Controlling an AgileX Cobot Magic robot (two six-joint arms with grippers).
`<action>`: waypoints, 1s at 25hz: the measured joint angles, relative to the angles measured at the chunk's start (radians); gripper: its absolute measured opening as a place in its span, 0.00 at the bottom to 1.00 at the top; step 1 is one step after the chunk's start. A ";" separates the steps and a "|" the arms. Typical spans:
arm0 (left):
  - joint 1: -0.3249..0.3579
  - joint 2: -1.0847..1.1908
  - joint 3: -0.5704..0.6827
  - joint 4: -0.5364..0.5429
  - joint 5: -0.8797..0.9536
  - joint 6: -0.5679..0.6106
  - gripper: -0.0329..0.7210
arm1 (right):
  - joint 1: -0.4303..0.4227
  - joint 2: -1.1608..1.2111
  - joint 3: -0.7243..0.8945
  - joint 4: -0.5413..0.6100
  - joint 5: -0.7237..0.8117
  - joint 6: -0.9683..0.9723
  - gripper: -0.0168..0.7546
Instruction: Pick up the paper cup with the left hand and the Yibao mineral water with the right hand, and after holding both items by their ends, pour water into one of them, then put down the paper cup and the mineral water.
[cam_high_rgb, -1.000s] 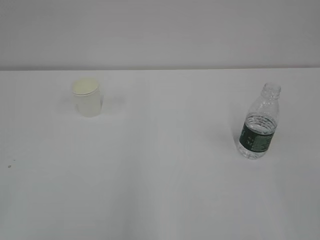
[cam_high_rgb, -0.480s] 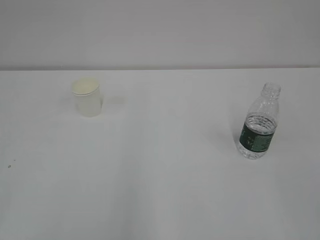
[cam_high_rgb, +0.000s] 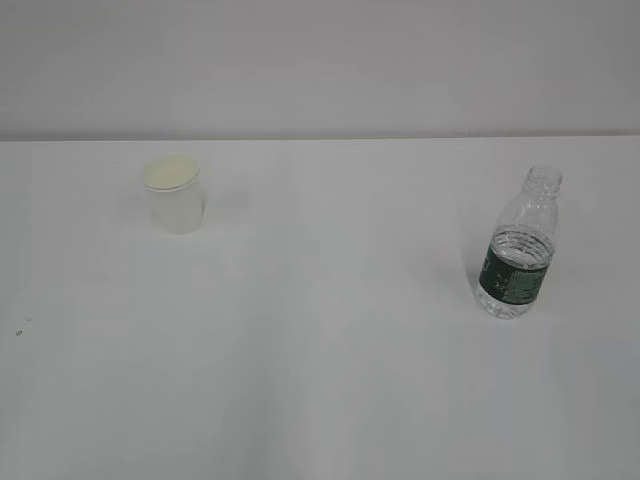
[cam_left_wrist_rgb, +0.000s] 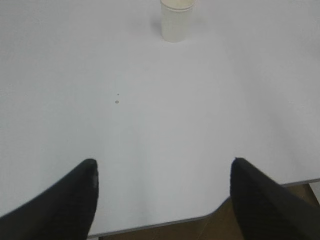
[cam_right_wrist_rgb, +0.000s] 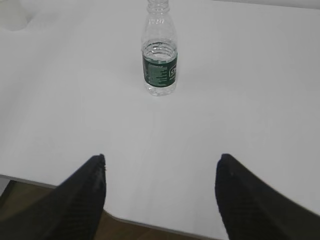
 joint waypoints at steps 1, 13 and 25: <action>0.000 0.002 0.000 -0.002 0.000 0.000 0.83 | 0.000 0.000 0.000 0.005 0.004 0.000 0.69; 0.000 0.124 -0.011 -0.011 -0.004 0.000 0.83 | 0.000 0.047 0.000 0.053 0.027 0.028 0.69; 0.000 0.157 -0.011 -0.036 -0.016 0.000 0.83 | 0.000 0.211 -0.029 0.066 0.003 0.026 0.69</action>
